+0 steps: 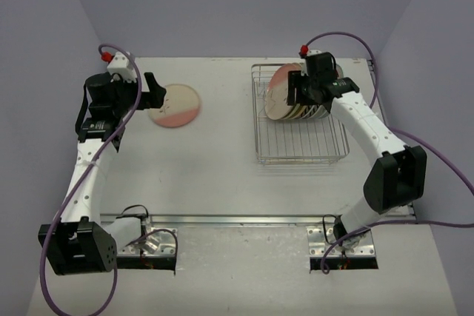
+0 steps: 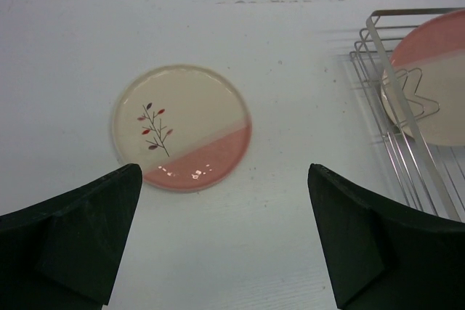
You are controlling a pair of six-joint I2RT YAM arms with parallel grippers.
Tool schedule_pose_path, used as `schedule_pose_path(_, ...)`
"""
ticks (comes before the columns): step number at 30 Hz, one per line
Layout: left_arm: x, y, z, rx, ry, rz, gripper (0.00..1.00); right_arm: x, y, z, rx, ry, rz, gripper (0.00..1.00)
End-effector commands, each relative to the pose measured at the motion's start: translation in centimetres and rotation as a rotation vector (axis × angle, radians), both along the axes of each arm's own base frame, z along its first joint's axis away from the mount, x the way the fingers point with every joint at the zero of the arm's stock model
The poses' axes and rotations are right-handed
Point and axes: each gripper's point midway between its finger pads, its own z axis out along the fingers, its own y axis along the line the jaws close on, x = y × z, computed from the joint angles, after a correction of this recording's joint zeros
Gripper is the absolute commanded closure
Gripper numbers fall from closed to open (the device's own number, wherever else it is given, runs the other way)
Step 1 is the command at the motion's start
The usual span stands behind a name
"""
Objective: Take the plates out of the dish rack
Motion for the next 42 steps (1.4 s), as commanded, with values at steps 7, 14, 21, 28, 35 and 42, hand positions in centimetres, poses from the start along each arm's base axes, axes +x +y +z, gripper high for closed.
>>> schedule_pose_path(7,-0.9,-0.1,-0.8,0.019,-0.012,-0.002,0.04,3.7,-0.3,6.1,0.015,-0.182,-0.104,0.38)
schedule_pose_path(14,-0.5,-0.3,-1.1,-0.003,-0.007,-0.002,0.04,4.9,0.9,8.1,0.003,-0.244,-0.060,0.38)
schedule_pose_path(21,-0.3,-0.3,-1.0,-0.019,-0.008,0.009,0.04,7.5,0.5,6.1,-0.061,-0.203,-0.105,0.40)
schedule_pose_path(28,-0.1,0.0,-1.5,-0.011,-0.001,0.019,0.03,8.4,0.7,3.9,-0.089,-0.151,-0.108,0.41)
schedule_pose_path(35,0.0,0.2,-1.6,-0.008,0.001,0.031,0.04,9.0,0.3,2.4,-0.131,-0.119,-0.121,0.38)
schedule_pose_path(42,0.2,0.2,-2.1,-0.015,0.011,0.033,0.03,8.2,1.0,-0.2,-0.107,-0.039,-0.100,0.24)
